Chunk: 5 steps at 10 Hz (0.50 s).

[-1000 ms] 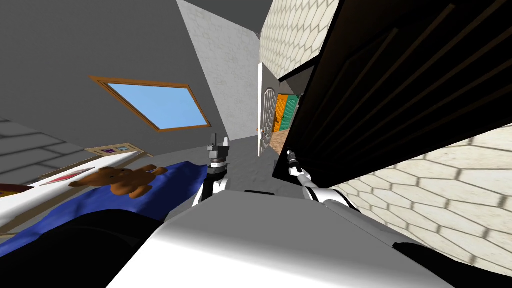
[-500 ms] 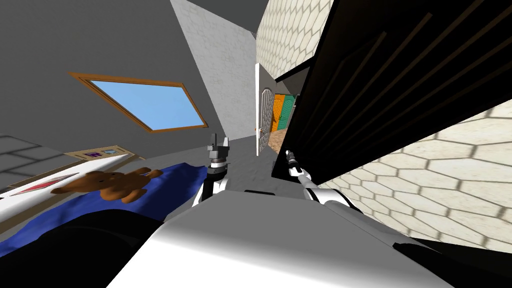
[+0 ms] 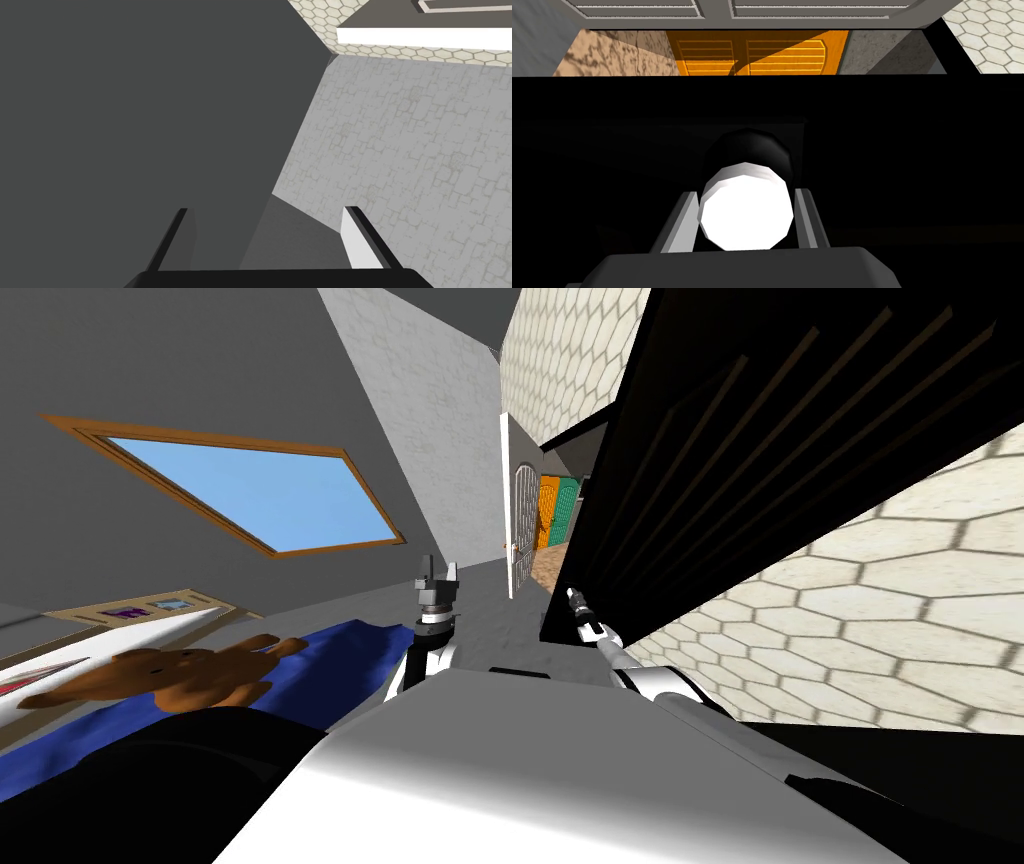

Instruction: Pull the door open

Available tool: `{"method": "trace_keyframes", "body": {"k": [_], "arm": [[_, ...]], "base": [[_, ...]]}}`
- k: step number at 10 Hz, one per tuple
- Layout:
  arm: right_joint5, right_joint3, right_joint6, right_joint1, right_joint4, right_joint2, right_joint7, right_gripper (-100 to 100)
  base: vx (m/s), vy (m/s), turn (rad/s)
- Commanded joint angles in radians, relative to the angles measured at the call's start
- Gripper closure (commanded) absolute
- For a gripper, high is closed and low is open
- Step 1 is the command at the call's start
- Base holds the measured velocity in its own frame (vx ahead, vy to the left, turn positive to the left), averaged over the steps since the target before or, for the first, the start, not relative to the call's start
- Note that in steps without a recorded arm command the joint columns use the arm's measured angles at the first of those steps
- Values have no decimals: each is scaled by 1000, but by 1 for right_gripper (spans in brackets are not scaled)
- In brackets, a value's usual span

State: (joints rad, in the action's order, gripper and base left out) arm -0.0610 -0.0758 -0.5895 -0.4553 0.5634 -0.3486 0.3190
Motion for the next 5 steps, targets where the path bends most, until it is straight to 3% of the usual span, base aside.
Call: {"method": "trace_keyframes", "body": {"k": [1,3,4,5], "arm": [[13,-36,-3,16,29,-18,40,100],[38,-100,-15,29,55,-36,98,100],[38,-100,-15,29,55,-36,104,100],[48,-128,-21,34,66,-45,132,100]], "base": [[-45,9,-161],[-64,3,-201],[-57,5,-65],[-44,-3,-82]]}}
